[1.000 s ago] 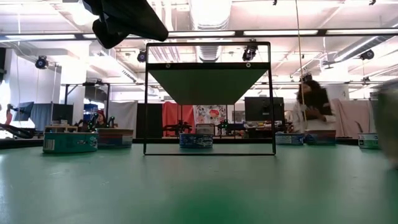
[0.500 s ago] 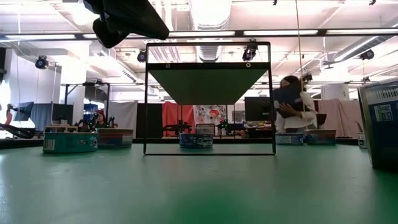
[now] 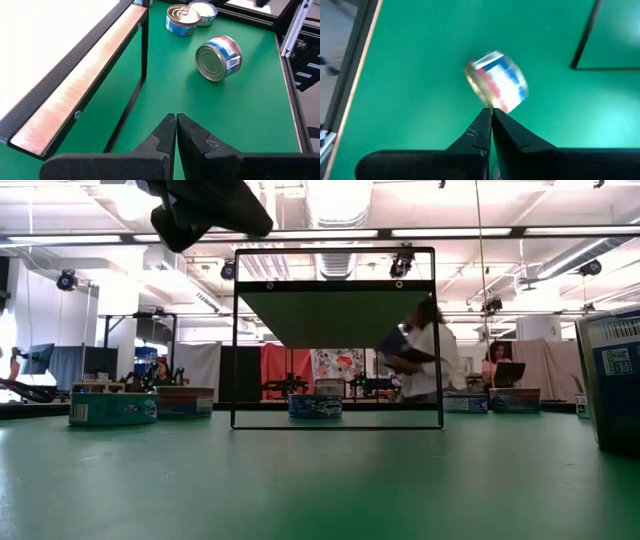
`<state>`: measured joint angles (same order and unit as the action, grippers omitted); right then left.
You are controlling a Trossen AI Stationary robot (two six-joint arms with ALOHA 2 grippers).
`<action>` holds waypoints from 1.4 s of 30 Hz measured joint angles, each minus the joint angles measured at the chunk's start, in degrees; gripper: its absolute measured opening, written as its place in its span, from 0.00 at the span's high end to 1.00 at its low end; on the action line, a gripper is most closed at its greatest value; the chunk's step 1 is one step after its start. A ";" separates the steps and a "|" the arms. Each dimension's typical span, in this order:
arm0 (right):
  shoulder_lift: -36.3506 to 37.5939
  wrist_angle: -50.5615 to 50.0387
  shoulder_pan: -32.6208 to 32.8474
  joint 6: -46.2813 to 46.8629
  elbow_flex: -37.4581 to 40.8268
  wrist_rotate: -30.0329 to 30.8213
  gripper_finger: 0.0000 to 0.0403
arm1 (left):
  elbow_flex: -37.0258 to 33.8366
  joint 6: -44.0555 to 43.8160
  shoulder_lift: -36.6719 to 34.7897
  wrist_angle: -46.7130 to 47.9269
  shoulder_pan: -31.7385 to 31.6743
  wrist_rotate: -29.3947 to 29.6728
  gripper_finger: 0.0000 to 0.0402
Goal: Stack canned seafood by type on shelf
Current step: Put the bottom center dark blue tuna can on the shelf
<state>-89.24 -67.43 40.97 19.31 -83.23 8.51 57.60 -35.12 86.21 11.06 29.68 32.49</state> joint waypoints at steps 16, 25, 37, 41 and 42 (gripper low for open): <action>-0.99 1.42 -12.49 -21.68 -1.82 -5.57 0.60 | 8.36 1.63 -1.90 19.22 3.68 14.56 1.00; -5.54 1.74 -8.24 -23.21 -1.52 -5.58 0.16 | 7.91 0.33 -1.14 19.02 3.66 14.71 1.00; -12.97 1.70 -8.67 -28.86 -0.58 -5.67 0.10 | 7.66 -0.12 -1.13 19.01 3.71 14.73 1.00; -14.64 1.98 -9.20 -28.85 -0.55 -9.86 0.14 | 7.64 -0.04 -1.13 19.01 3.71 14.89 1.00; -14.74 1.98 -9.24 -28.81 -0.55 -10.27 0.17 | 7.64 0.02 -1.13 19.02 3.71 14.96 1.00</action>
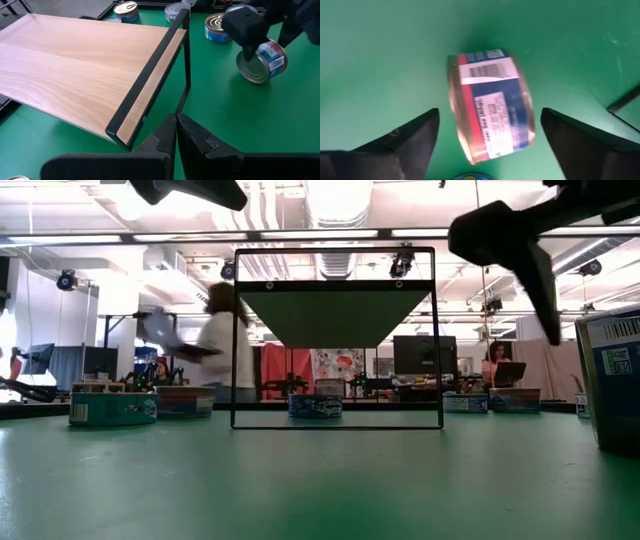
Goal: Stack canned seafood by type on shelf
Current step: Put the bottom center dark blue tuna can on the shelf
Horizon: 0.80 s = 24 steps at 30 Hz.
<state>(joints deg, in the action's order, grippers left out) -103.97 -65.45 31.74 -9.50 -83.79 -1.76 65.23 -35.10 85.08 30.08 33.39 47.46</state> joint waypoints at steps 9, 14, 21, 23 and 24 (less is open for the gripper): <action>-1.81 0.62 -0.30 -0.17 0.07 -3.15 0.54 | 0.00 0.06 0.02 -0.02 0.00 0.05 1.00; 0.71 0.14 -0.49 2.16 0.20 -4.72 0.54 | -0.02 1.36 0.02 -0.03 0.00 0.19 1.00; 17.17 0.32 -6.60 14.21 -3.21 -8.32 0.54 | -0.13 9.74 0.02 0.40 0.04 2.54 1.00; 22.16 2.89 -10.31 19.67 -4.18 -9.42 0.54 | -0.13 11.99 0.01 0.97 0.04 4.29 1.00; 24.58 4.71 -12.57 22.42 -4.56 -9.35 0.54 | -0.13 13.09 -0.11 1.25 0.04 5.13 1.00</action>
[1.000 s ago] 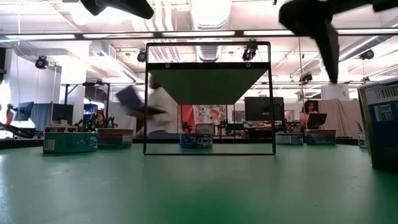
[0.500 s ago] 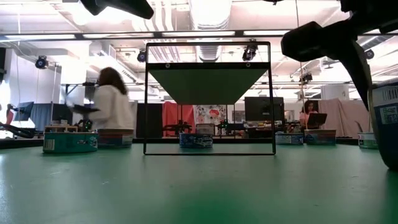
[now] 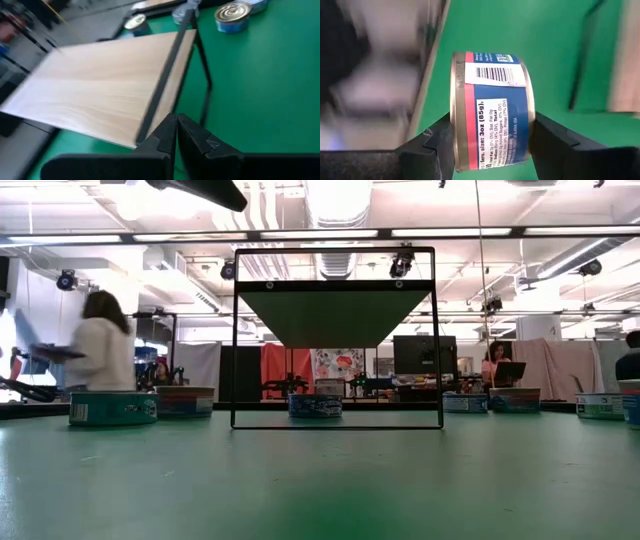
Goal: Stack canned seafood by type on shelf
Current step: Put the bottom center dark blue tuna can on the shelf
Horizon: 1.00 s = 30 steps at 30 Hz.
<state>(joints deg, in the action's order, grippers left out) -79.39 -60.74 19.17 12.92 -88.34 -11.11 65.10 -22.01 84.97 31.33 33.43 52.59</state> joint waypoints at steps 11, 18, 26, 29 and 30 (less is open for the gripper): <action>4.10 15.77 -38.99 6.56 -0.28 -6.09 0.54 | 0.00 4.07 -5.15 12.81 -1.21 12.89 1.00; -7.90 22.69 -58.20 5.83 1.39 -31.71 0.54 | 0.00 3.10 -9.55 16.90 -1.57 8.59 1.00; -14.47 26.13 -59.79 3.66 1.58 -36.87 0.54 | 0.00 2.09 -11.91 17.05 -1.57 6.81 1.00; -14.48 25.20 -60.33 3.49 1.49 -35.75 0.54 | 0.00 2.02 -12.00 18.15 -1.57 6.81 1.00; -14.52 24.93 -60.54 3.53 1.57 -35.33 0.54 | 0.00 2.02 -12.00 18.35 -1.57 6.81 1.00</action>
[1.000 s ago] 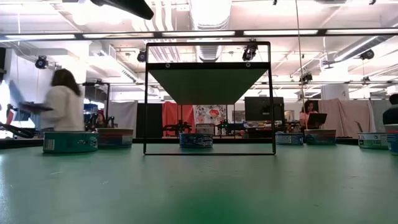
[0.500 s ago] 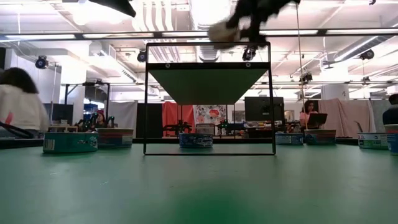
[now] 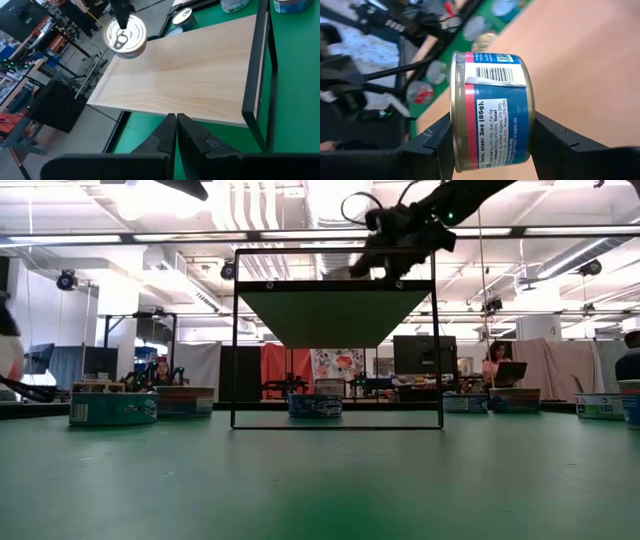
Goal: Stack canned seafood by type on shelf
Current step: Put the bottom center dark blue tuna can on the shelf
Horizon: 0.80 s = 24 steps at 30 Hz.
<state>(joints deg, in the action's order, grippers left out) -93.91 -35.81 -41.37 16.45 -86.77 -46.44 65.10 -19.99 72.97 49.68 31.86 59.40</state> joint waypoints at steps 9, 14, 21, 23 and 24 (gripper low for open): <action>-0.08 -2.93 -1.26 -0.48 0.05 2.99 0.54 | 0.00 0.05 0.00 1.02 0.00 1.58 1.00; 0.08 -4.20 -1.96 -2.39 0.19 4.49 0.54 | 0.00 3.65 0.53 1.54 0.00 4.57 1.00; 0.00 -4.25 -2.94 -3.59 1.02 4.86 0.54 | 0.00 7.52 1.09 1.65 -0.16 8.19 1.00; 0.00 -4.09 -2.94 -3.64 1.62 4.92 0.54 | 0.00 7.78 1.07 1.86 -0.27 8.32 1.00; 0.00 -3.83 -2.99 -3.65 1.90 4.81 0.54 | 0.00 7.88 1.07 1.91 -0.38 8.16 1.00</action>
<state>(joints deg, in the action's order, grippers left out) -93.91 -39.64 -44.36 12.80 -84.88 -41.63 65.10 -12.11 74.04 51.59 31.47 67.56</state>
